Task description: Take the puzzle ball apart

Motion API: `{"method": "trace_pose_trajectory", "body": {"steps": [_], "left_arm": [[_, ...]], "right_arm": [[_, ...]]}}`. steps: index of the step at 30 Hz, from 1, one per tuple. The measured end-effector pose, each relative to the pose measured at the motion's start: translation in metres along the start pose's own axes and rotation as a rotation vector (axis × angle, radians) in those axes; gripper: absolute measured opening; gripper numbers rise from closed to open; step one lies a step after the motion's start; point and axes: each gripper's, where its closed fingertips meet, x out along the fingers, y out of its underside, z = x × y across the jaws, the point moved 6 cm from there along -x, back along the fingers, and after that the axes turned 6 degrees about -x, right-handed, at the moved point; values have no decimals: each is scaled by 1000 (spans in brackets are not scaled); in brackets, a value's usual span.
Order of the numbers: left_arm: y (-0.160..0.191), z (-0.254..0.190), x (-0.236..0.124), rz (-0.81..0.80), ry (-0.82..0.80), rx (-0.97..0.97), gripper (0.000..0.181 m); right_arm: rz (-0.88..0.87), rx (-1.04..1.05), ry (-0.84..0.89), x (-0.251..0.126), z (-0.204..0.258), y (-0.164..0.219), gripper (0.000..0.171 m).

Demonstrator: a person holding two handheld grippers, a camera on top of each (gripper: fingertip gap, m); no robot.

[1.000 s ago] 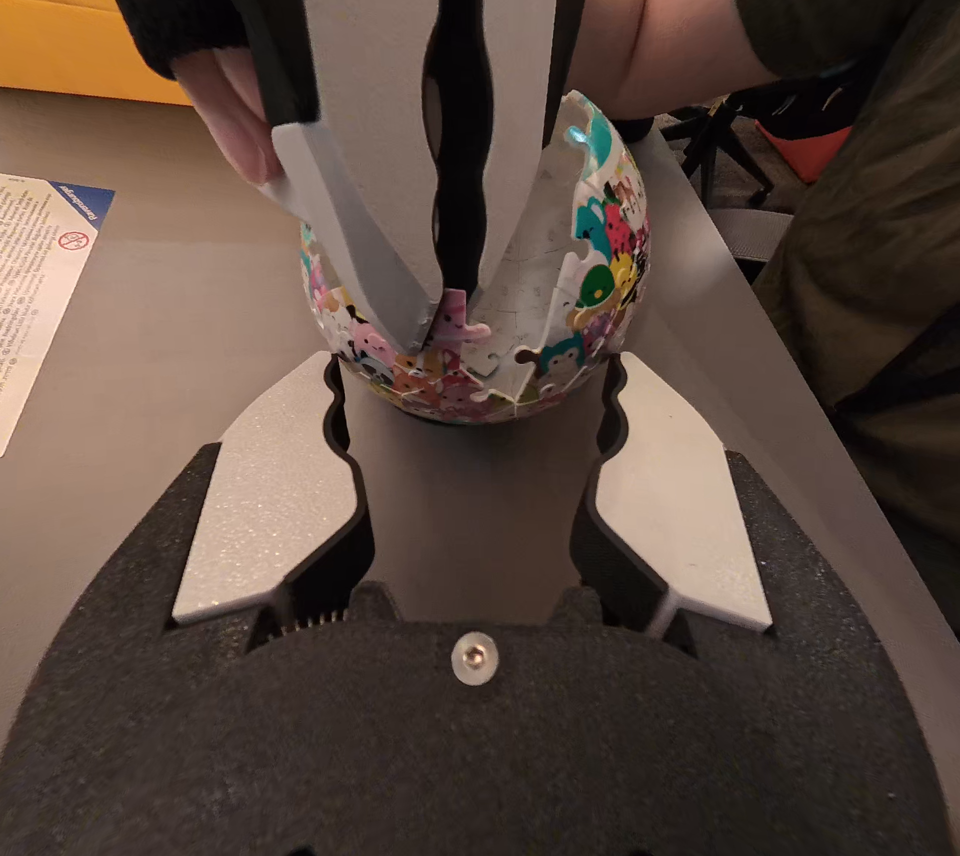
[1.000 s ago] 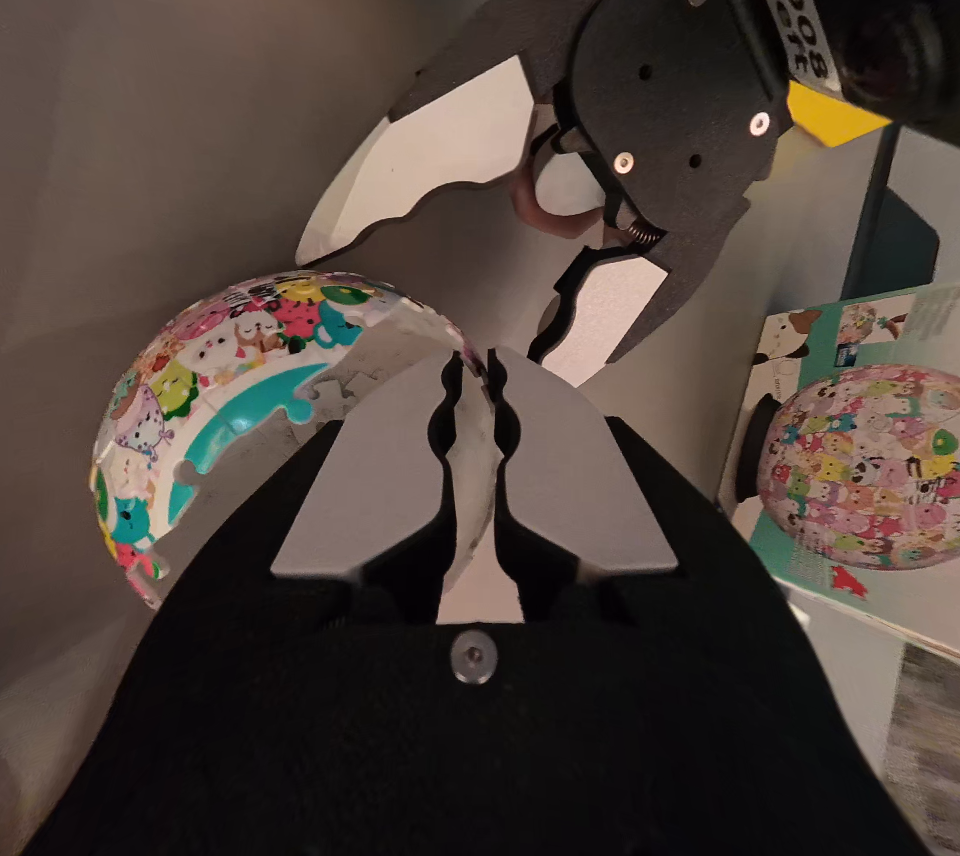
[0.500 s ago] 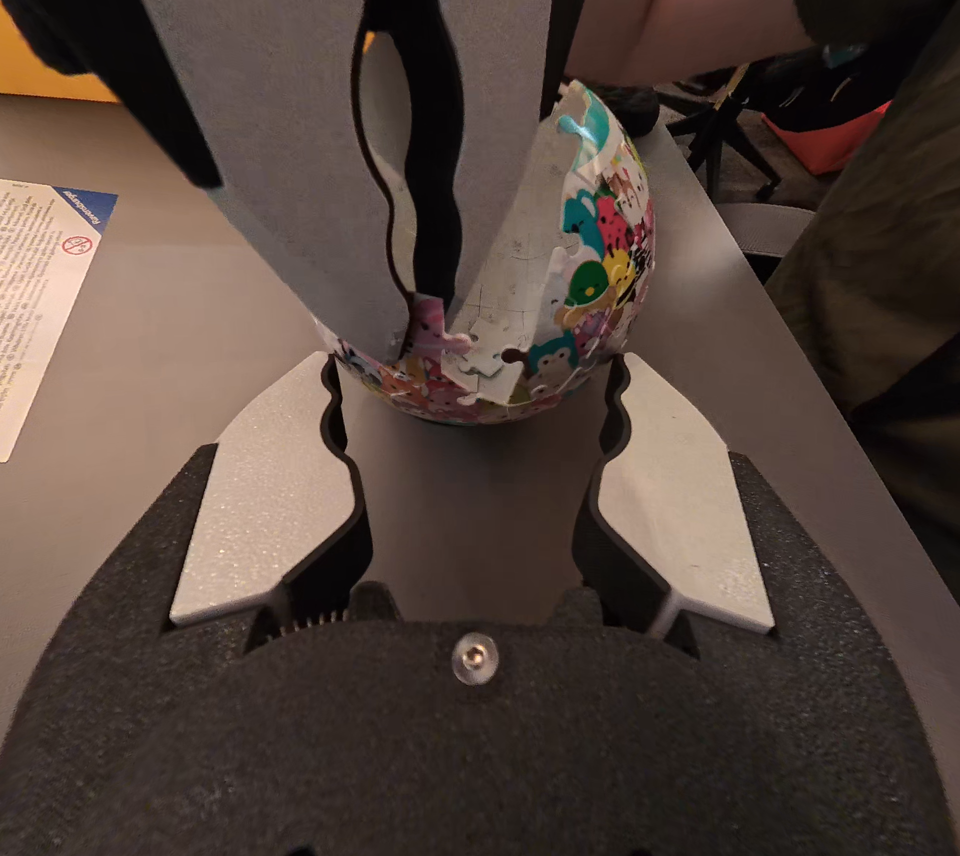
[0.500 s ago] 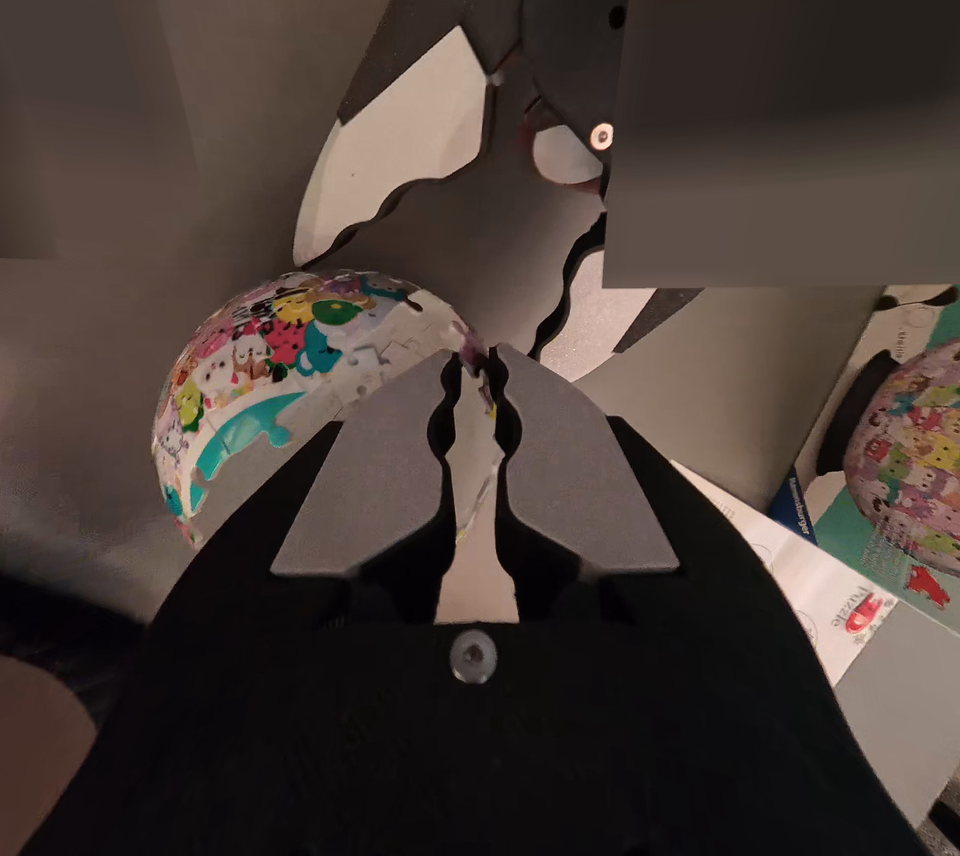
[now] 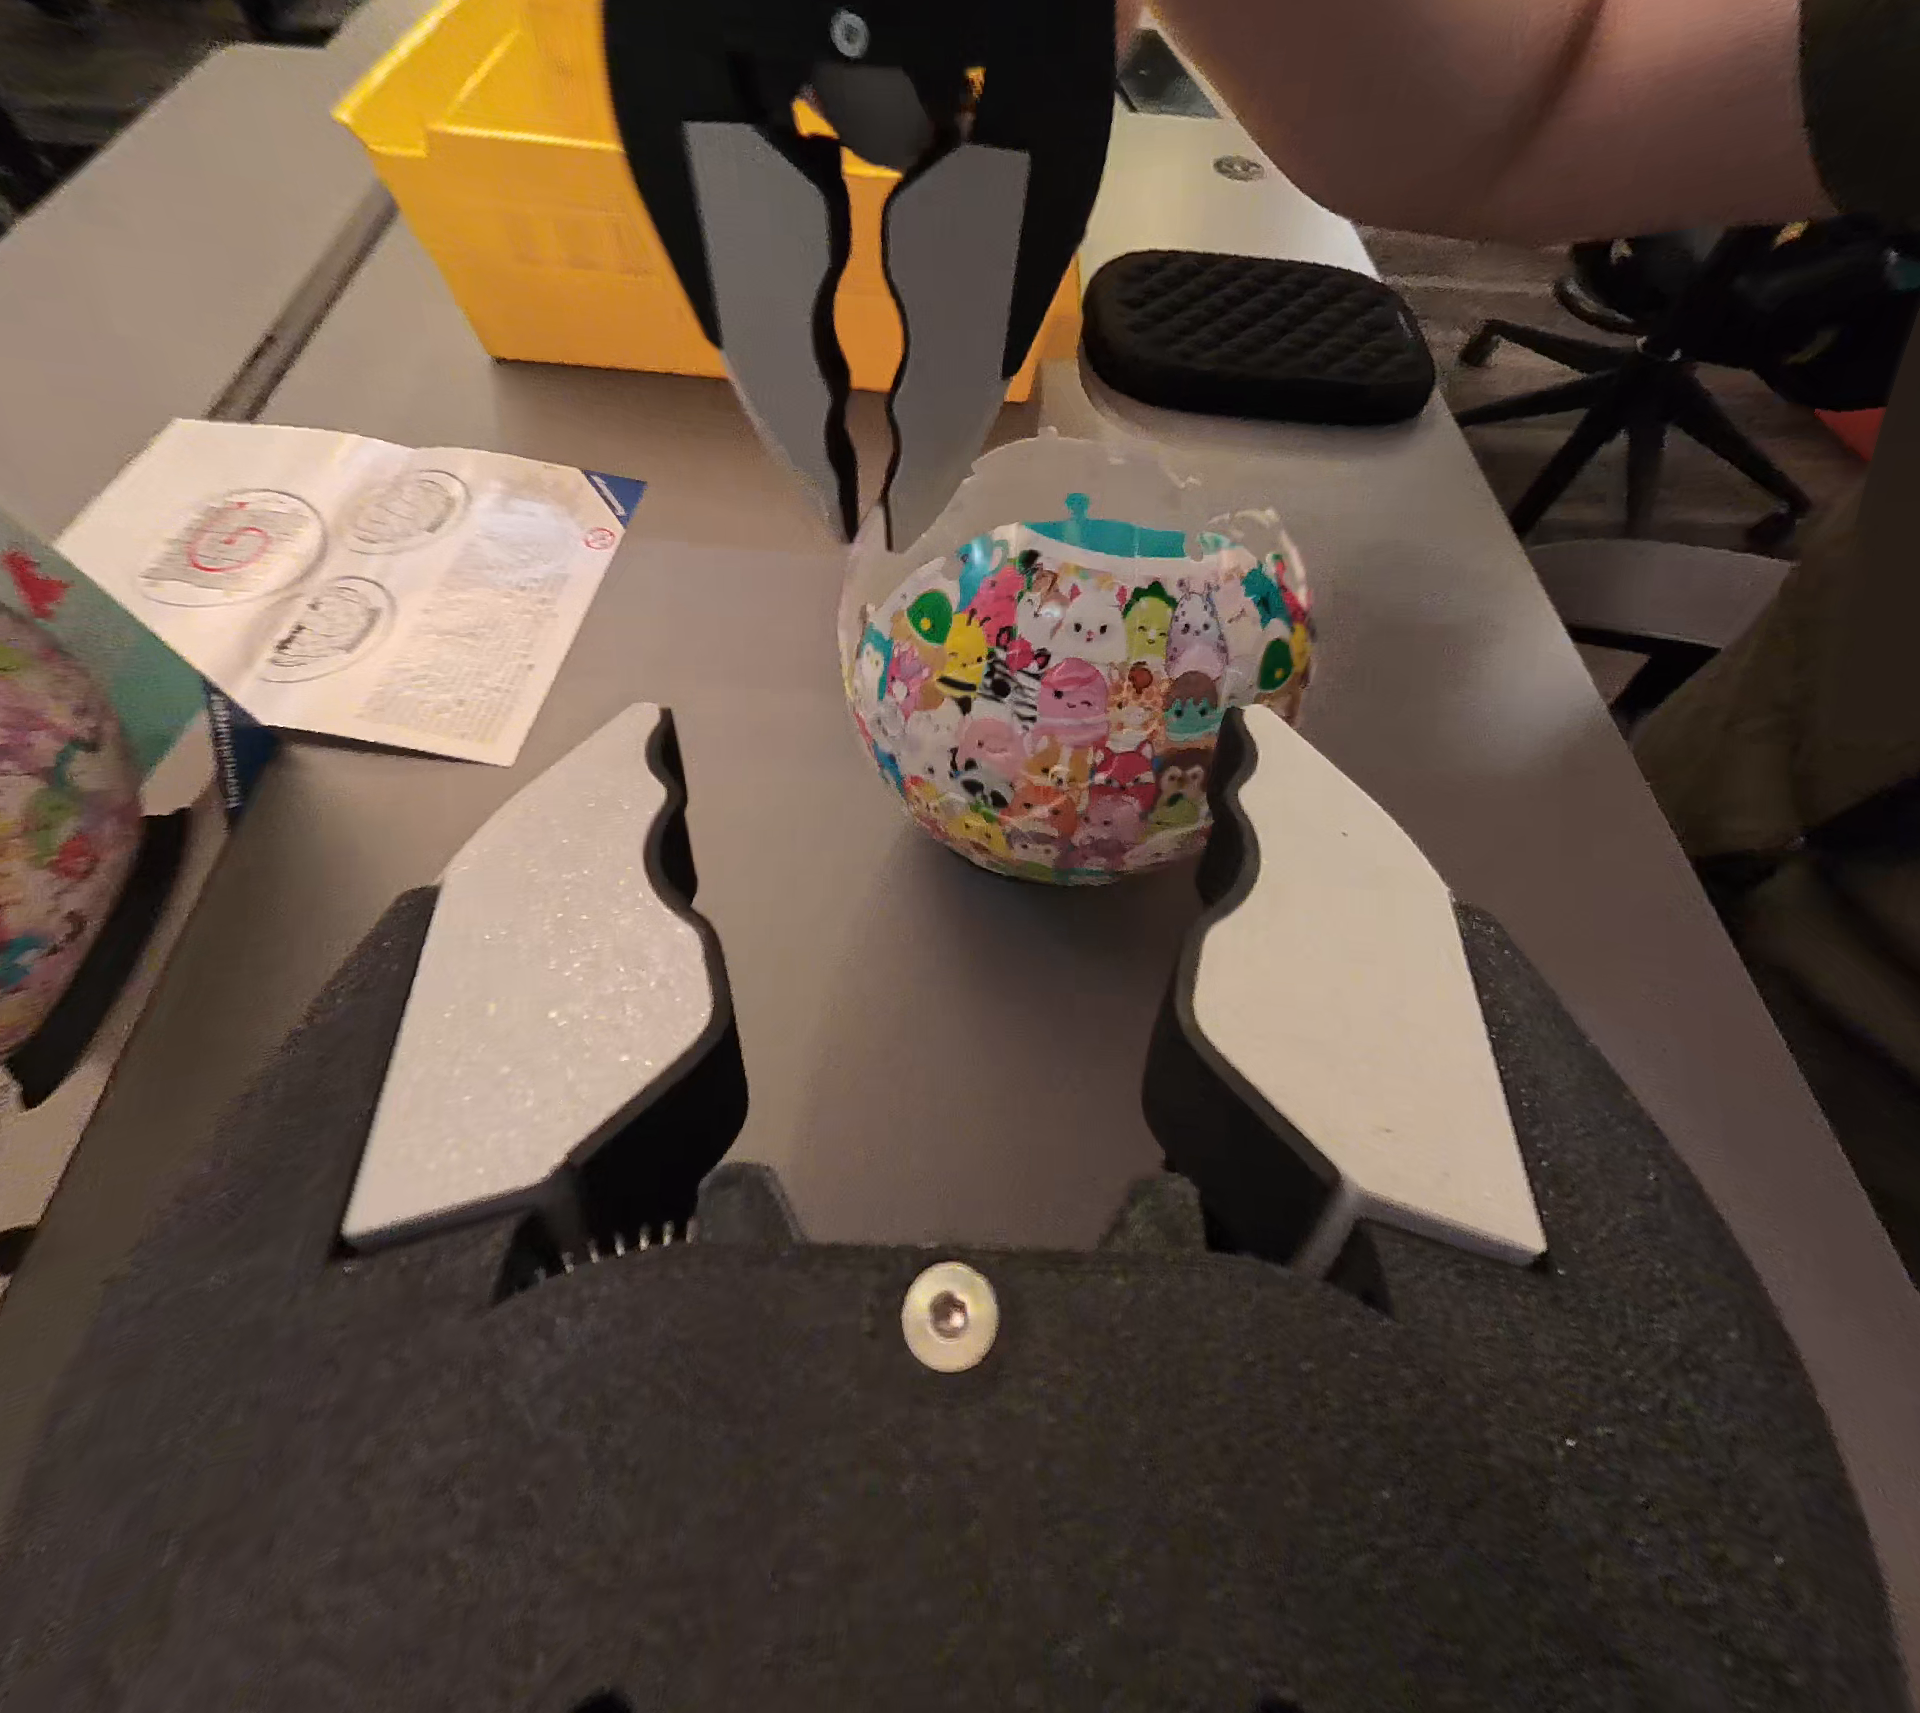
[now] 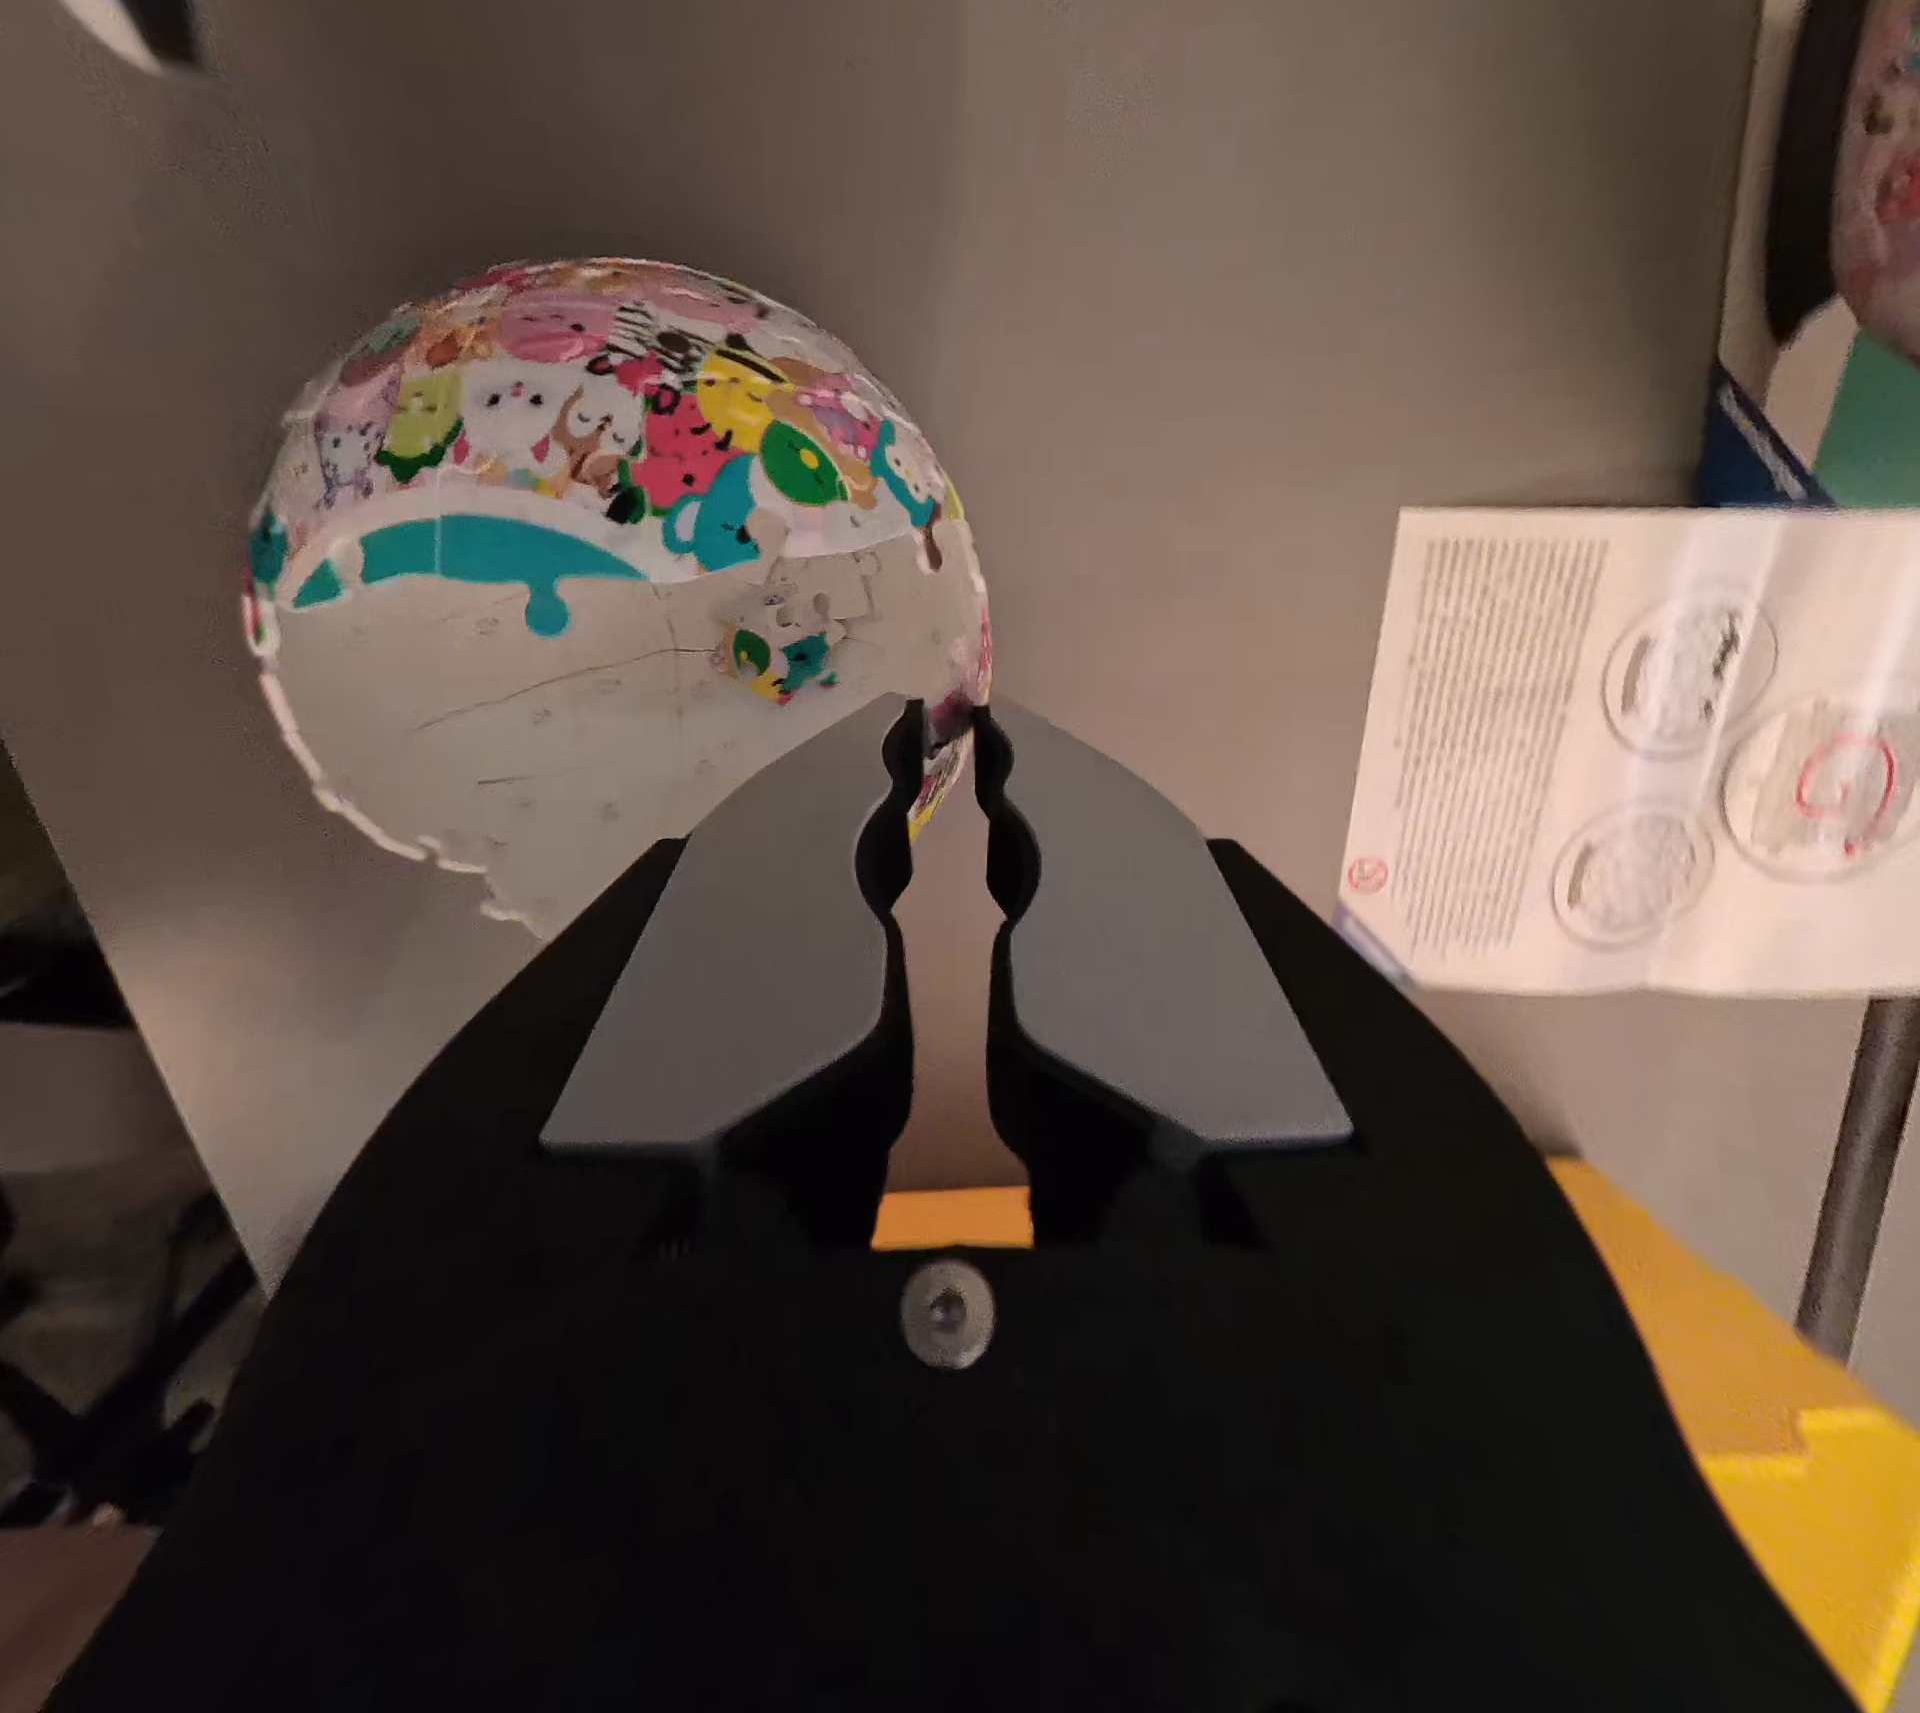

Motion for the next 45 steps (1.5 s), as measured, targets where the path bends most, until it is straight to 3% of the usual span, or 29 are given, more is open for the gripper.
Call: {"method": "trace_pose_trajectory", "body": {"steps": [7, 16, 21, 32, 35, 38, 45], "left_arm": [[-24, -19, -11, -120, -161, -63, 101], [-8, -73, 46, -264, -444, -77, 112], [11, -75, 76, -181, -572, -45, 121], [21, -71, 96, -146, -642, -45, 117], [21, -69, 99, -162, -640, -54, 115], [21, -68, 101, -178, -645, -50, 115], [22, -66, 102, -204, -652, -37, 114]], "right_arm": [[-41, 257, 180, -12, 14, 22, 11], [-106, 343, 309, -18, 20, 30, 17], [-205, 338, 313, -31, 22, 36, 23], [-218, 213, 438, -20, 24, 33, 26], [-163, 214, 399, -14, 19, 31, 25], [-134, 225, 358, -11, 18, 30, 9], [-171, 373, 265, -13, 11, 32, 10]]}}
